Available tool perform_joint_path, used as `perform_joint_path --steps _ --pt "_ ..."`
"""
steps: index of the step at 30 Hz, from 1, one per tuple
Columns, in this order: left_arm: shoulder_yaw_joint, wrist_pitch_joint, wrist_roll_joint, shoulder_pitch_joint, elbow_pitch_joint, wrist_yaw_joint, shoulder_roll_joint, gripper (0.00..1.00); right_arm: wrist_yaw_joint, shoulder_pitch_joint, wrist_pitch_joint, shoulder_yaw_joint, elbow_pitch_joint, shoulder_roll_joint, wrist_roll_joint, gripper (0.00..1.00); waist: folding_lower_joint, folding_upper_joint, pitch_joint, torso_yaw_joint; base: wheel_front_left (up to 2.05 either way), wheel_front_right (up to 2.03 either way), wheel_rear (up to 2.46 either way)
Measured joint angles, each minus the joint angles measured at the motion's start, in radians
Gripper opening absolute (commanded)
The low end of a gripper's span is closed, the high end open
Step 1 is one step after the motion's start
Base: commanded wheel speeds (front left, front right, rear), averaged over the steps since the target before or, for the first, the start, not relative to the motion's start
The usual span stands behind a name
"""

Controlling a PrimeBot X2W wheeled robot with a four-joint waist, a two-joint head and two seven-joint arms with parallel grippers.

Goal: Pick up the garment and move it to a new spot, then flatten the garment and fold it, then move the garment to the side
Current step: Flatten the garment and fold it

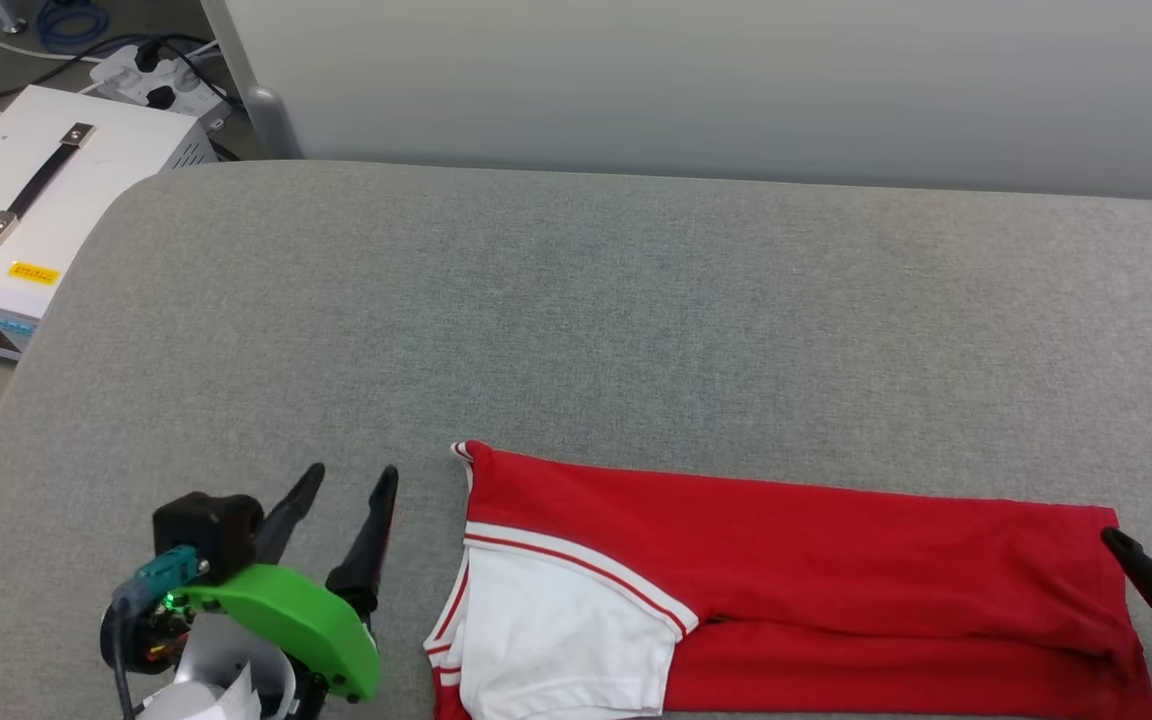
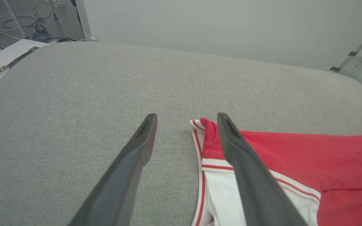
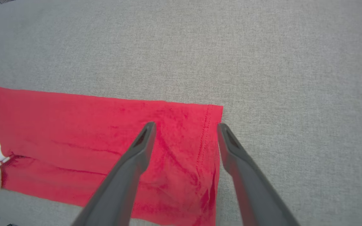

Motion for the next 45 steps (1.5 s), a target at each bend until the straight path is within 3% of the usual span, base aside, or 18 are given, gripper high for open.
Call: perform_joint_path --steps 8,16,24,38,39,40,45 --pt "0.057 -0.251 0.017 0.0 0.103 -0.038 -0.037 1.0 0.0 0.02 0.098 -0.156 0.039 0.169 -0.158 1.0 0.0 0.0 0.022 0.011 0.0 0.0 0.0" --pt "0.103 -0.299 0.057 -0.003 0.165 -0.09 -0.08 1.0 0.0 0.017 0.123 -0.265 0.149 0.273 -0.253 1.0 0.0 0.0 0.056 0.031 0.0 0.0 0.0" --pt "0.14 -0.3 0.085 -0.02 0.184 -0.126 -0.113 1.0 -0.001 -0.003 0.129 -0.268 0.207 0.281 -0.206 1.0 0.0 -0.0001 0.079 0.047 0.0 0.0 0.0" --pt "0.174 -0.3 0.134 -0.026 0.208 -0.169 -0.156 1.0 -0.009 -0.022 0.132 -0.119 0.236 0.261 -0.039 1.0 0.0001 0.0 0.082 0.051 0.0 0.0 0.0" --pt "0.176 -0.3 0.137 -0.027 0.215 -0.175 -0.158 1.0 -0.009 -0.023 0.116 -0.11 0.247 0.256 -0.037 0.27 0.0 -0.0001 0.08 0.052 0.0 0.0 0.0" --pt "0.176 -0.3 0.14 -0.027 0.219 -0.177 -0.16 1.0 -0.008 -0.024 0.104 -0.106 0.255 0.253 -0.037 0.0 0.0001 -0.0001 0.078 0.053 0.0 0.0 0.0" --pt "0.18 -0.3 0.142 -0.027 0.228 -0.185 -0.168 1.0 -0.007 -0.028 0.05 -0.092 0.291 0.243 -0.037 0.0 0.0001 0.0 0.066 0.053 0.0 0.0 0.0"
